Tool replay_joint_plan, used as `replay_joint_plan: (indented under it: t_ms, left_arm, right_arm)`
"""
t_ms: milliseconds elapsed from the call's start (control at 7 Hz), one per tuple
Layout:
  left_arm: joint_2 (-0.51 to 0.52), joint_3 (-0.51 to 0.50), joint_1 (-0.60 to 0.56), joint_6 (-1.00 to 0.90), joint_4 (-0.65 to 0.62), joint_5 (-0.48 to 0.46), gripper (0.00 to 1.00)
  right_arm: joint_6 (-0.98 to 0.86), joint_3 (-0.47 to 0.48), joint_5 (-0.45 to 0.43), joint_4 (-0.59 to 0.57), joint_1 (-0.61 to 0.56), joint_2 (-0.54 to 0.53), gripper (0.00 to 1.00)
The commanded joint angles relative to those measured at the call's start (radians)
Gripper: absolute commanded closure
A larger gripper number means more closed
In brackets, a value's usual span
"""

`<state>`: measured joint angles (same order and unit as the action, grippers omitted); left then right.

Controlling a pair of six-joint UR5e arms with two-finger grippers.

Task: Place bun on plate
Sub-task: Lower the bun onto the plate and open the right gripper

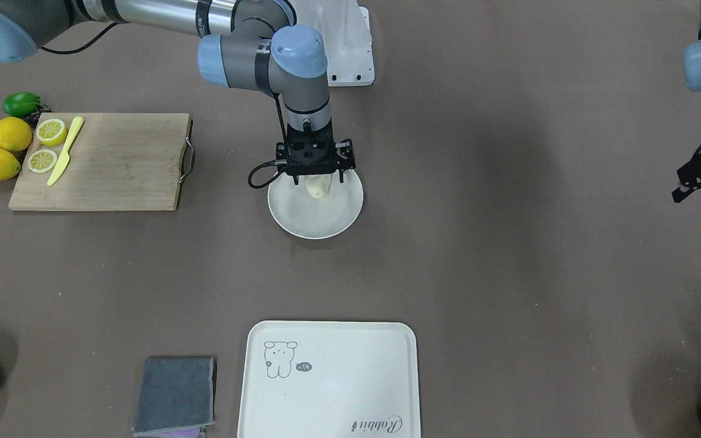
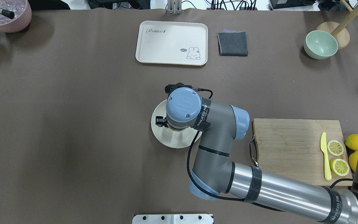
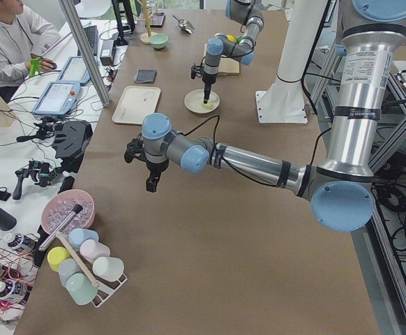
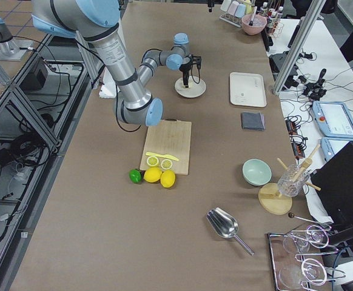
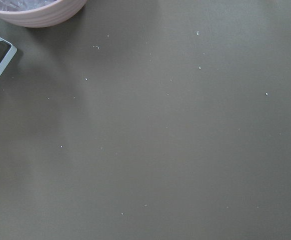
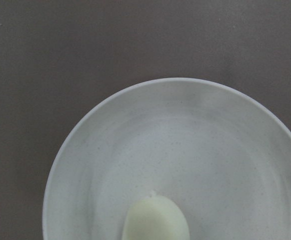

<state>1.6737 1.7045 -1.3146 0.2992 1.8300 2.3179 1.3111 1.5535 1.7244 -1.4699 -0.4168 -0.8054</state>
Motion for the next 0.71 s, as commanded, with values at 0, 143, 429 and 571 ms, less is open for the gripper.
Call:
replay_joint_plan:
  t_ms: [0, 143, 429, 571]
  left_arm:
    - [0.0, 0.001, 0.0, 0.0, 0.0, 0.0, 0.02]
    - [-0.002, 0.0, -0.002, 0.0, -0.001, -0.002, 0.02]
    - [-0.006, -0.02, -0.098, -0.141, -0.093, -0.002, 0.02]
    - [-0.027, -0.019, -0.192, -0.284, -0.195, -0.002, 0.02]
  right_arm:
    - [-0.007, 0.054, 0.011, -0.01, -0.023, -0.023, 0.0]
    - [-0.013, 0.06, 0.039, -0.035, -0.061, -0.023, 0.0]
    - [-0.109, 0.092, 0.15, -0.052, -0.204, -0.085, 0.0]
    - [-0.206, 0.156, 0.22, -0.053, -0.294, -0.18, 0.0]
